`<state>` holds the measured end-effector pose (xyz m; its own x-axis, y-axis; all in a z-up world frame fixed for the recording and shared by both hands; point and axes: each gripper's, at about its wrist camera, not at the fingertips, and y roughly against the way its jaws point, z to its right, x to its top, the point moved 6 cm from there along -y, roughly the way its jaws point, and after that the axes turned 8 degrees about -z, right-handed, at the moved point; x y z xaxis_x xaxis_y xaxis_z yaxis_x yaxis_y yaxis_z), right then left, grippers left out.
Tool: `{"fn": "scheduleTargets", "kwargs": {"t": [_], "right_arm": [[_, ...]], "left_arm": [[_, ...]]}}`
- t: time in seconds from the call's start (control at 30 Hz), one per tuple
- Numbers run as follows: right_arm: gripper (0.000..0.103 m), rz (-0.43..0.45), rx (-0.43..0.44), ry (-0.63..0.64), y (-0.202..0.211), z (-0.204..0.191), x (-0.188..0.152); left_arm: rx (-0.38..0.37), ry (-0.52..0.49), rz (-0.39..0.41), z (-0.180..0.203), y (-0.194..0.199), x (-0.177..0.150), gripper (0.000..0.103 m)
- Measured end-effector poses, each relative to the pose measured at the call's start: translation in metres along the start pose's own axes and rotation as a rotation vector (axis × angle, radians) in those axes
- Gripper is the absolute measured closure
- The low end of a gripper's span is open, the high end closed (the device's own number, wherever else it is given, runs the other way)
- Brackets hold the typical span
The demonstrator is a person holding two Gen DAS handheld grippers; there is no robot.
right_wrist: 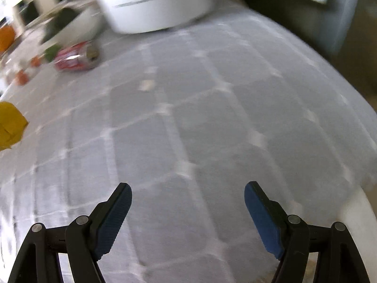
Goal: Collect trash
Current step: 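Grasp the yellow foil snack wrapper with the left gripper, then grasp the red milk drink can with the right gripper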
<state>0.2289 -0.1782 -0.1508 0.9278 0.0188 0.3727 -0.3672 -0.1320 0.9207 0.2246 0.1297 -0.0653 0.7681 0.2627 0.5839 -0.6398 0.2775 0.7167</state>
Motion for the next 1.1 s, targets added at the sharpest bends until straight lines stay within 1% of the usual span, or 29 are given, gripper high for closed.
{"fn": "scheduleTargets", "kwargs": {"t": [0.03, 0.1, 0.2, 0.27, 0.37, 0.47, 0.57, 0.67, 0.73, 0.9, 0.93, 1.0, 1.03, 1.1], "right_arm": [[0.020, 0.006, 0.006, 0.043, -0.001, -0.013, 0.006], [0.020, 0.024, 0.029, 0.113, 0.000, -0.033, 0.019], [0.020, 0.070, 0.070, 0.218, 0.000, -0.068, 0.046], [0.020, 0.100, 0.093, 0.289, -0.003, -0.093, 0.068], [0.020, 0.129, 0.128, 0.383, -0.013, -0.123, 0.095], [0.020, 0.144, 0.138, 0.474, -0.027, -0.146, 0.120], [0.020, 0.147, 0.126, 0.576, -0.042, -0.164, 0.140], [0.020, 0.143, 0.093, 0.658, -0.058, -0.175, 0.155], [0.020, 0.119, 0.067, 0.705, -0.073, -0.181, 0.164], [0.023, 0.083, 0.019, 0.745, -0.105, -0.183, 0.178], [0.024, 0.077, 0.015, 0.749, -0.109, -0.184, 0.179], [0.031, 0.076, 0.006, 0.757, -0.114, -0.185, 0.179], [0.032, 0.079, 0.005, 0.756, -0.114, -0.185, 0.180], [0.037, 0.090, 0.020, 0.734, -0.110, -0.185, 0.177]], "left_arm": [[0.023, -0.027, 0.000, -0.002, 0.006, -0.003, 0.103], [0.026, -0.043, 0.007, -0.007, 0.014, -0.002, 0.103], [0.021, -0.020, 0.042, -0.018, 0.024, 0.004, 0.103], [0.018, 0.020, 0.053, -0.029, 0.026, 0.009, 0.103], [0.007, 0.053, 0.049, -0.039, 0.023, 0.016, 0.103], [0.034, 0.028, 0.043, -0.043, 0.016, 0.021, 0.103], [0.030, 0.029, 0.025, -0.048, 0.009, 0.023, 0.103], [0.017, 0.037, 0.016, -0.051, 0.005, 0.026, 0.103], [0.021, 0.034, 0.017, -0.051, 0.002, 0.029, 0.103], [0.030, 0.038, -0.001, -0.052, -0.007, 0.030, 0.103], [0.033, 0.038, -0.004, -0.052, -0.008, 0.030, 0.103], [0.037, 0.039, -0.009, -0.051, -0.010, 0.030, 0.103], [0.037, 0.040, -0.010, -0.050, -0.011, 0.031, 0.103], [0.034, 0.041, -0.013, -0.048, -0.011, 0.030, 0.103]]}}
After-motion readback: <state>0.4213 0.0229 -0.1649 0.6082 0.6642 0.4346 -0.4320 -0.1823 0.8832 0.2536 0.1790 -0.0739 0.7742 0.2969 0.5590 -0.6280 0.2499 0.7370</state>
